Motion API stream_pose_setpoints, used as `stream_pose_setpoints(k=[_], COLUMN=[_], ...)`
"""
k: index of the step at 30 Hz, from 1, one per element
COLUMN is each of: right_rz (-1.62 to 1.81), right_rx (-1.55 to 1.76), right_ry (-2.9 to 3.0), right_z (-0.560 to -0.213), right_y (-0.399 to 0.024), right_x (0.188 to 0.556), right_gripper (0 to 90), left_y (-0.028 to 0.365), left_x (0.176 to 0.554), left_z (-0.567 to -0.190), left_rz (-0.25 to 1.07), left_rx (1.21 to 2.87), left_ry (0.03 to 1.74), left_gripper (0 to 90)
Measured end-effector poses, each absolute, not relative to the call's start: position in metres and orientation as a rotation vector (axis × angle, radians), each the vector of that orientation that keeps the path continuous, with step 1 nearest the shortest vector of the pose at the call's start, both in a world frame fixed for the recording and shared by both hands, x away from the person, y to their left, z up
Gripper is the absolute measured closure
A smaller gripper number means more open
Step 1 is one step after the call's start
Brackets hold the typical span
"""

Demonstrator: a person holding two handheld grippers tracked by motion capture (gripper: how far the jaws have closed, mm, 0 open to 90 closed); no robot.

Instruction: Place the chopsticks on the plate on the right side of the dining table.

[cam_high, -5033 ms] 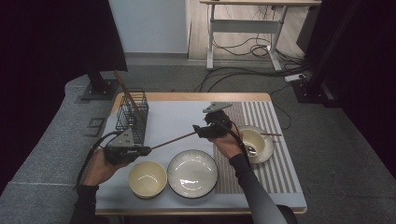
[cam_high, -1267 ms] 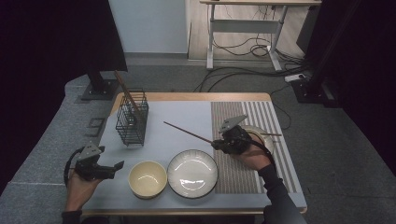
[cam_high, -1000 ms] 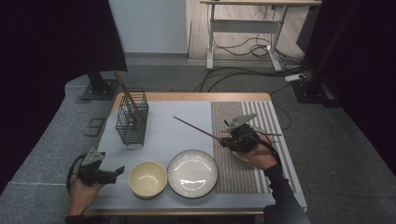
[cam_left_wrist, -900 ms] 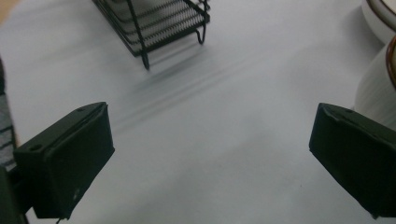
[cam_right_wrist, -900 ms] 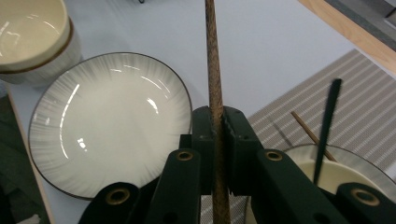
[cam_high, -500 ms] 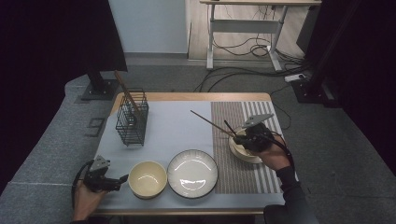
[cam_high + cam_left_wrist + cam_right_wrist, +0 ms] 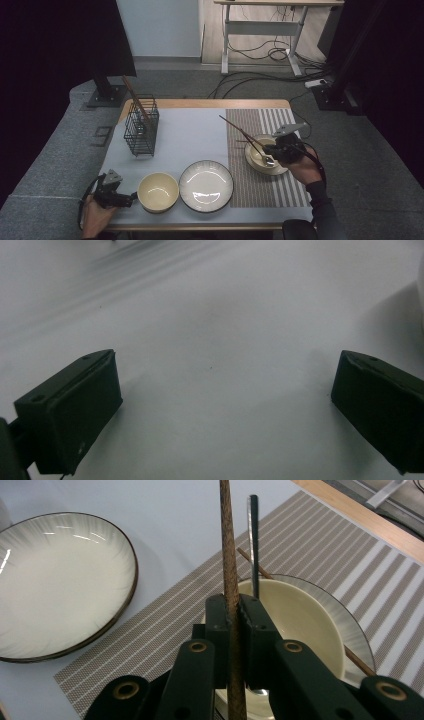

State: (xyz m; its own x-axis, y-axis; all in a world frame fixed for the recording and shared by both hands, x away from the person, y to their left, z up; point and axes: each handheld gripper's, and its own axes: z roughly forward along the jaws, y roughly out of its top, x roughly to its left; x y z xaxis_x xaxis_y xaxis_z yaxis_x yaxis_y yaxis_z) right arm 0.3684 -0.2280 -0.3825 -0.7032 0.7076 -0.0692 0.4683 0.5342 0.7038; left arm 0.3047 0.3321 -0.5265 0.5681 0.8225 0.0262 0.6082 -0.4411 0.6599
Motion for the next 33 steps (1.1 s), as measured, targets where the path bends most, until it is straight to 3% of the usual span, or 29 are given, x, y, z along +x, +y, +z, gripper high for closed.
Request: stream_pose_setpoints(k=[33], right_rz=[0.823], right_rx=[1.193], right_ry=[2.285], right_z=[-0.414], right_y=[-0.292], right_x=[0.372], right_gripper=[83.8], left_y=[0.333], left_x=[0.306], left_z=[-0.527], left_rz=[0.44], left_rx=[2.193], left_ry=[1.15], left_gripper=[0.0])
